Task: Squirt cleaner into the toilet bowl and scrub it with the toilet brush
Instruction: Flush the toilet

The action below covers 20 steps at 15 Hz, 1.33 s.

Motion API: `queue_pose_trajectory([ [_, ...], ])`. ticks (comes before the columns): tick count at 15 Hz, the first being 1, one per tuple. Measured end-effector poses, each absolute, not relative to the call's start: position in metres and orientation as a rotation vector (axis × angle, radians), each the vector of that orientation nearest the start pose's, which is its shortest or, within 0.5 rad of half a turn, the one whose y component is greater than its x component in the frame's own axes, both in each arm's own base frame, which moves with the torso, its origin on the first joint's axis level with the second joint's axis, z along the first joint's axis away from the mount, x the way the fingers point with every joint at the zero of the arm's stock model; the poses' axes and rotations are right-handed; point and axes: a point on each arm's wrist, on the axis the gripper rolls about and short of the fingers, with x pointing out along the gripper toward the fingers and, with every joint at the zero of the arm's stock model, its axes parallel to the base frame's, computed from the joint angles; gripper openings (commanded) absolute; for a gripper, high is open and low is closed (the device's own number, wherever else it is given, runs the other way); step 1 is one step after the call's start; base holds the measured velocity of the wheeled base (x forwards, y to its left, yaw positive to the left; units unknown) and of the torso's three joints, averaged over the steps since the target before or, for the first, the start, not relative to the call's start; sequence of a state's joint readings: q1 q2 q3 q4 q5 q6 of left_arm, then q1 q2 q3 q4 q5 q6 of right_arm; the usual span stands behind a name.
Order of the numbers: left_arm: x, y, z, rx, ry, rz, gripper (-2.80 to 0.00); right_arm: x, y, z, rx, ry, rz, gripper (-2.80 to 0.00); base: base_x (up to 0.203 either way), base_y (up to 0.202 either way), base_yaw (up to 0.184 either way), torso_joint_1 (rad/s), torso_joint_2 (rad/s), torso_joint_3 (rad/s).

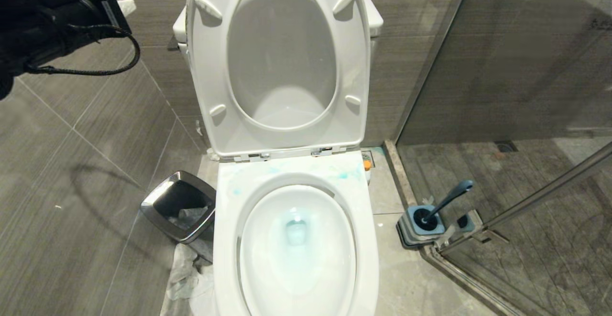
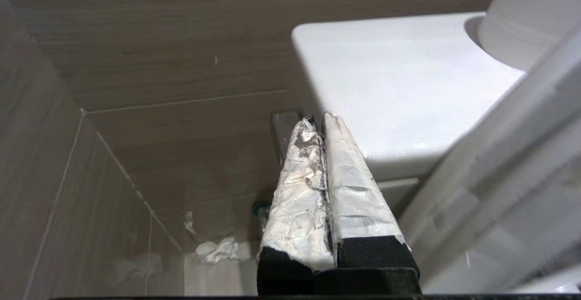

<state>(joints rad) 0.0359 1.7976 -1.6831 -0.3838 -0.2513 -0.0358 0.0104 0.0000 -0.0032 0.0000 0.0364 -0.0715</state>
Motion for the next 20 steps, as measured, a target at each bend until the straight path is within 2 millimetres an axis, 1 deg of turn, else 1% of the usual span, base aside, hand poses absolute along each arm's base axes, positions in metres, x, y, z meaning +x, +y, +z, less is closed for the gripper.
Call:
queue_pose_trajectory([
  [2, 0.366, 0.001, 0.371, -0.027, -0.288, -0.218, -2.8, -0.023, 0.001, 0.076, -0.071, -0.005, 0.047, -2.8, 0.0, 0.0, 0.0, 0.0, 0.0, 0.0],
  [4, 0.379, -0.002, 0.365, -0.035, -0.305, -0.215, -2.8, -0.023, 0.001, 0.076, -0.071, -0.005, 0.047, -2.8, 0.0, 0.0, 0.0, 0.0, 0.0, 0.0],
  [8, 0.4, -0.001, 0.357, -0.064, -0.318, -0.167, -2.8, -0.023, 0.001, 0.076, -0.071, -0.005, 0.047, -2.8, 0.0, 0.0, 0.0, 0.0, 0.0, 0.0],
  [12, 0.413, -0.004, 0.346, -0.091, -0.295, -0.155, -2.8, -0.023, 0.001, 0.076, -0.072, -0.005, 0.047, -2.8, 0.0, 0.0, 0.0, 0.0, 0.0, 0.0],
  [20, 0.428, -0.015, 0.324, -0.123, -0.204, -0.181, -2.8, -0.023, 0.001, 0.076, -0.072, -0.005, 0.047, -2.8, 0.0, 0.0, 0.0, 0.0, 0.0, 0.0],
])
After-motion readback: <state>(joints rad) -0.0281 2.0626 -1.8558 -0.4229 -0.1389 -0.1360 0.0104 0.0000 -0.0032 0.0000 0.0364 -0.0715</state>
